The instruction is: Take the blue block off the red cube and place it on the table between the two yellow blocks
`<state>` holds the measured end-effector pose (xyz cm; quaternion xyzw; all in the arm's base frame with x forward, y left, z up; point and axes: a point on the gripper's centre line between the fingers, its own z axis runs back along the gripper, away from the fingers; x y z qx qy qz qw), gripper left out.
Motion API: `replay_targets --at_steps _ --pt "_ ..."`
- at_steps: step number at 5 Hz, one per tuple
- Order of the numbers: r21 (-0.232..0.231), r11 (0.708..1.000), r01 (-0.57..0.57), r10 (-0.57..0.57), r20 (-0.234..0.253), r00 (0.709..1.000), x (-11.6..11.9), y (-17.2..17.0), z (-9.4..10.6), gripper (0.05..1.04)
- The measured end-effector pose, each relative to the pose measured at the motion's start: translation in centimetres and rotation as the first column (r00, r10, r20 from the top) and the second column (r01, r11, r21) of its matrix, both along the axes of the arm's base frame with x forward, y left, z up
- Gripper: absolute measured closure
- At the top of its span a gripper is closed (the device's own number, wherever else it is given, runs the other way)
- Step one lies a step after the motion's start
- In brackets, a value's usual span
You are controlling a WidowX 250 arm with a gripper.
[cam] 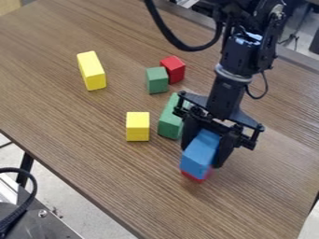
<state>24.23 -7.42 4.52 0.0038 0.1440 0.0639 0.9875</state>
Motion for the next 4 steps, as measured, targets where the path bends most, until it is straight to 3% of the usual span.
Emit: replay_targets --at_steps 1,2,3,4 --pt "0.0 1.0 -0.014 0.014 -0.006 1.0 0.0 0.3 0.1 0.492" --pt "-0.014 0.999 -0.037 0.037 0.017 0.999 0.2 0.7 1.8 0.492" --pt "-0.061 0.993 -0.1 0.105 0.098 0.99 2.4 2.8 6.7 0.492" --pt "-0.087 0.982 -0.169 0.18 0.145 0.973 5.5 5.9 9.1 0.492"
